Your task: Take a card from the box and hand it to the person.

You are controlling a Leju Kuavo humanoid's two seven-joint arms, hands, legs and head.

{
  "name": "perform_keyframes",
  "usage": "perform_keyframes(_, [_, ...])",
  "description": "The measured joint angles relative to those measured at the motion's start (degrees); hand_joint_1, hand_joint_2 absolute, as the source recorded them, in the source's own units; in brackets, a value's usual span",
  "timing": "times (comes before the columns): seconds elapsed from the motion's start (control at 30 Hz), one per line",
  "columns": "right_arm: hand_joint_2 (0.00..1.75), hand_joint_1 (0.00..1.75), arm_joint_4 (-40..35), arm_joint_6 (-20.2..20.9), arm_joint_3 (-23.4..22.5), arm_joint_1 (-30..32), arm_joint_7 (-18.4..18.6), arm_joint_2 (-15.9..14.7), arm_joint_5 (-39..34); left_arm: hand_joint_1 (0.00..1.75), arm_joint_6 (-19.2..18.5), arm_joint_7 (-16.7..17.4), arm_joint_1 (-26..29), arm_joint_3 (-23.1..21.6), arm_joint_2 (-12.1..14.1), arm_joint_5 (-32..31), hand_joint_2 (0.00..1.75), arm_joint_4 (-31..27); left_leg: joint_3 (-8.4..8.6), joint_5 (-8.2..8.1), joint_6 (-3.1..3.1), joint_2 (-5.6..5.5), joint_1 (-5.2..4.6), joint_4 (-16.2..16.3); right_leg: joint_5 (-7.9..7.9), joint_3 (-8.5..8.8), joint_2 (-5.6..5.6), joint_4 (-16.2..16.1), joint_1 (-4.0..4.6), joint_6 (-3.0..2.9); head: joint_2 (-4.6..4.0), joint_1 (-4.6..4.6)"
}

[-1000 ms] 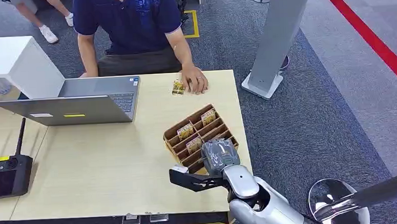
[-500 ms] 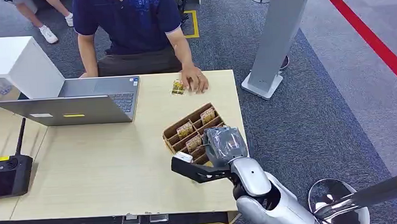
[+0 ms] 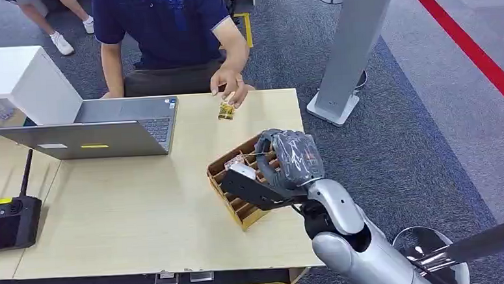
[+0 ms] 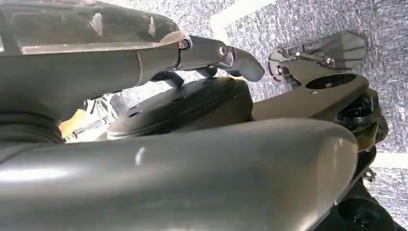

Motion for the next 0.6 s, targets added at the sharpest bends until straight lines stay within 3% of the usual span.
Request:
perform_keyframes(0.27, [1.75,1.29,6.57,-2.51,-0.72,-4.25,-2.57,1.95,-5.17,0.00,-0.02,0.83,-0.26,0.00,-0.07,-1.31,0.00,0.00,-0.06,0.01,0.01,-0.02,0.00,0.00,0.00,-0.02,-0.03,0.01,0.00,0.00,0.00,0.00])
perform_keyframes(0.6, [1.75,1.29,31.97,-7.76,-0.55,-16.63,-7.54,9.33,-11.14,0.00,-0.20,2.27,-1.58,-1.01,-0.26,-1.92,0.00,0.00,-0.13,0.10,0.04,-0.06,0.00,0.00,0.05,-0.08,-0.07,0.06,0.00,0.02,0.00,0.00])
